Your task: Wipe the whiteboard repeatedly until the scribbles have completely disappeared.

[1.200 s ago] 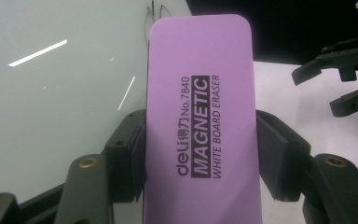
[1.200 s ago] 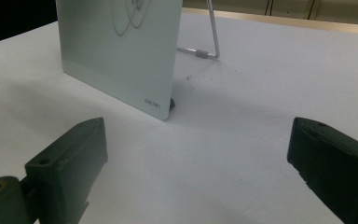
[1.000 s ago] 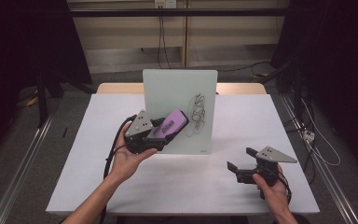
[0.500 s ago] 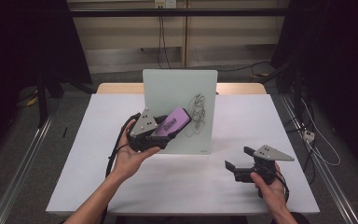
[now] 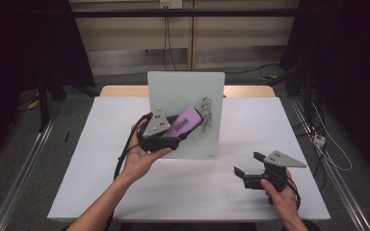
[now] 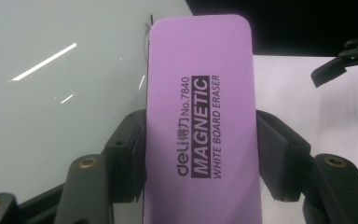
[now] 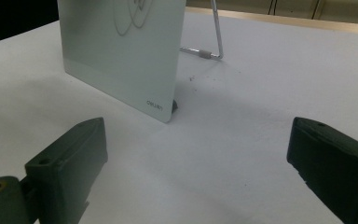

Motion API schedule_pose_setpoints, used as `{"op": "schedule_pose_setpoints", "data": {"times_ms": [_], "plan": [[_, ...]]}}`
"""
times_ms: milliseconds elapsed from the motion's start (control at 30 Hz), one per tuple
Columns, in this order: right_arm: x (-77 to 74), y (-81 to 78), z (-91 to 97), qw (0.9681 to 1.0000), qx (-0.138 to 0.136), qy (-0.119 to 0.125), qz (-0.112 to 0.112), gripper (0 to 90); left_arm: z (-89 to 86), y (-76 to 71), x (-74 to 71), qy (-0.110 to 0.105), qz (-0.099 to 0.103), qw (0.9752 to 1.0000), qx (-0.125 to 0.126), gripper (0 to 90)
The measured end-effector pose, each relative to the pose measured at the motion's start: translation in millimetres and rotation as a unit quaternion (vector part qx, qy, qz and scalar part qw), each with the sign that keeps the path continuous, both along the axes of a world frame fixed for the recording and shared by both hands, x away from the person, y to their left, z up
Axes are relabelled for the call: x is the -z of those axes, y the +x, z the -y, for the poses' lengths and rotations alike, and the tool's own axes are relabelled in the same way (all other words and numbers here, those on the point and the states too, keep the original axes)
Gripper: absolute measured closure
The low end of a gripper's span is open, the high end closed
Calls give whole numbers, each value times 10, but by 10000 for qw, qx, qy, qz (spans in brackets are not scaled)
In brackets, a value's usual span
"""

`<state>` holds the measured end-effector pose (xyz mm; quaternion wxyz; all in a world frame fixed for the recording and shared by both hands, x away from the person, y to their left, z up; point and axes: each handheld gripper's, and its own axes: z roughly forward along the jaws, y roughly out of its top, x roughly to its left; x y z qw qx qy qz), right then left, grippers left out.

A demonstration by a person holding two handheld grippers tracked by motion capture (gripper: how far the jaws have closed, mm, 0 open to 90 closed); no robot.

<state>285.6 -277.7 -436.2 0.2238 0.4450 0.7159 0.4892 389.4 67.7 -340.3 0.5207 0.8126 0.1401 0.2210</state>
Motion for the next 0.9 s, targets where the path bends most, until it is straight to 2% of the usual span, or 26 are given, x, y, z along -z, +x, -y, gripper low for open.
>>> {"op": "schedule_pose_setpoints", "data": {"times_ms": [233, 367, 567, 633, 767, 900], "plan": [[1, -7, 7, 10000, 25, 25, -22, 49, 100, 45, -44, 55, 97, 9999, 24, 404], [2, -3, 2, 10000, 18, 21, -7, 49, 164, 60, -93, 171, 298, 9994, -2, 405], [1, 11, -1, 10000, 19, 62, -26, 49, 238, 80, -162, 372, 630, 9973, -93, 405], [7, 29, -8, 10000, 6, 73, -57, 49, 258, 94, -181, 416, 695, 9966, -115, 405], [8, 41, -17, 10000, -23, 45, -44, 49, 302, 118, -208, 370, 765, 9963, -107, 405], [1, 2, -1, 10000, -11, 51, -26, 49, 367, 151, -221, 497, 830, 9953, -67, 405]]}}
